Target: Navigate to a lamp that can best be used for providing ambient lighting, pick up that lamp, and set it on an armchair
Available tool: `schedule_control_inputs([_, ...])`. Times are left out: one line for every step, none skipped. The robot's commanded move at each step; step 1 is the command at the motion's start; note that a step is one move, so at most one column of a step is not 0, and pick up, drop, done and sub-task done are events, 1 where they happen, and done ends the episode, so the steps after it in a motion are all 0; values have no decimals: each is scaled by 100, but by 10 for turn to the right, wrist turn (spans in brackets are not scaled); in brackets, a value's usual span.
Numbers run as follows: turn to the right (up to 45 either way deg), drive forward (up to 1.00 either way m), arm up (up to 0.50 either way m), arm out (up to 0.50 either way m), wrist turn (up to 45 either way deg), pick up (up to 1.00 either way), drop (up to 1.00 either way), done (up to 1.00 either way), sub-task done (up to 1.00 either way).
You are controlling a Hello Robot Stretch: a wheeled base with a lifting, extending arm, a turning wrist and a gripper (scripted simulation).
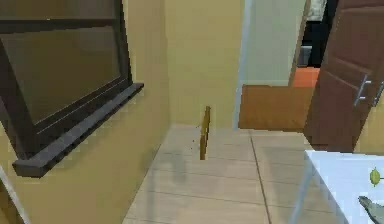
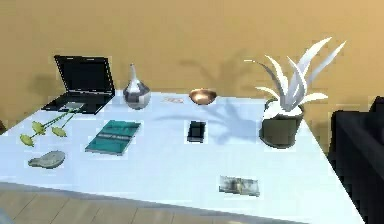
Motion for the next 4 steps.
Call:
schedule_control_inputs([450, 0, 0, 0, 0, 0, 0, 0, 0])
schedule_control_inputs([150, 0, 0, 0, 0, 0, 0, 0, 0])
schedule_control_inputs([0, 25, 0, 0, 0, 0, 0, 0, 0])
schedule_control_inputs([-450, 0, 0, 0, 0, 0, 0, 0, 0])
